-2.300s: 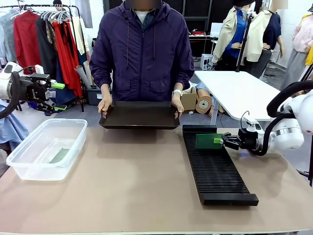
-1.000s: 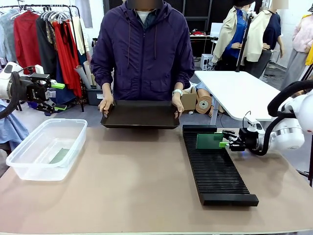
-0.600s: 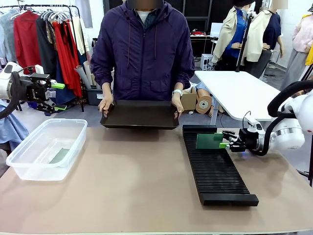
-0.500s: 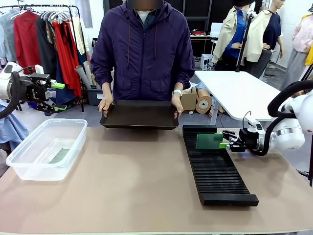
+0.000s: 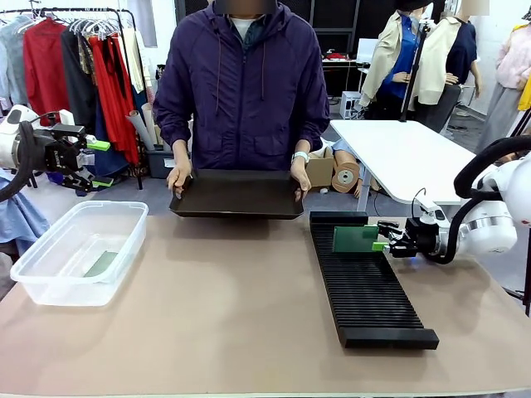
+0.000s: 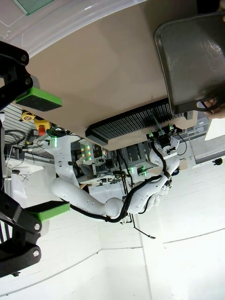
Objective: Sort PCBs into racks and boxes based on the side picked up.
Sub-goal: If the short side of the Blank PCB is picked up, insert it into the PCB Rack ; if the long side is picked up, place it in the Organizing box.
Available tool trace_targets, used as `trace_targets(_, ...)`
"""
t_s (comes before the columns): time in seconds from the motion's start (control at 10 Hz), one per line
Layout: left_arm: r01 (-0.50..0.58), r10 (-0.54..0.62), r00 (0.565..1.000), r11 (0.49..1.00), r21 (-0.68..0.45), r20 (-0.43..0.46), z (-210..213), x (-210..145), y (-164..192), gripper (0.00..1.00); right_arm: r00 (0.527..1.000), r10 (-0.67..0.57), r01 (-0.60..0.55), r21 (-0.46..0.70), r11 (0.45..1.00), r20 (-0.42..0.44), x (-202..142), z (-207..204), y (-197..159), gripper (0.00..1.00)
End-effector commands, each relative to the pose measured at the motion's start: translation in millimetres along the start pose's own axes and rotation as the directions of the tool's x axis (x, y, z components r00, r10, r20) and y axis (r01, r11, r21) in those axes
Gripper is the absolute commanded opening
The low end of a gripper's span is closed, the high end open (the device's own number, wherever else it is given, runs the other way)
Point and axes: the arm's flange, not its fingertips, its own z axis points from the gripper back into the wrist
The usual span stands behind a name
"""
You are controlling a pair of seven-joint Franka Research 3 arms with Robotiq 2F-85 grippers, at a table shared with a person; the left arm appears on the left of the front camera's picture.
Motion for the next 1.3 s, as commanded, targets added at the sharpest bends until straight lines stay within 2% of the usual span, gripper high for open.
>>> trace_targets(0.0, 0.002, -0.002, 1.000, 1.000, -0.001, 0.003, 0.9, -1.7, -2.5, 1.00, 1.000, -0.009, 0.009, -0.007, 1.000, 0.007, 1.6, -1.0, -1.3, 1.00)
trace_targets(0.6, 0.002, -0.002, 1.000, 1.000, -0.001, 0.003, 0.9, -1.7, -2.5, 1.00, 1.000, 0.000, 0.000, 0.000, 1.000, 0.000, 0.0, 0.0, 0.0, 1.00)
trace_targets(1.0, 0.002, -0.002, 1.000, 1.000, -0.001, 0.003, 0.9, -1.7, -2.5, 1.00, 0.999, 0.039, -0.038, 0.013, 0.999, -0.017, 56.9, -13.3, 14.1, 1.00)
trace_targets(1.2, 0.002, -0.002, 1.000, 1.000, -0.001, 0.003, 0.9, -1.7, -2.5, 1.00, 0.999, 0.010, -0.009, 0.035, 0.999, -0.035, 82.8, -22.0, 30.2, 1.00)
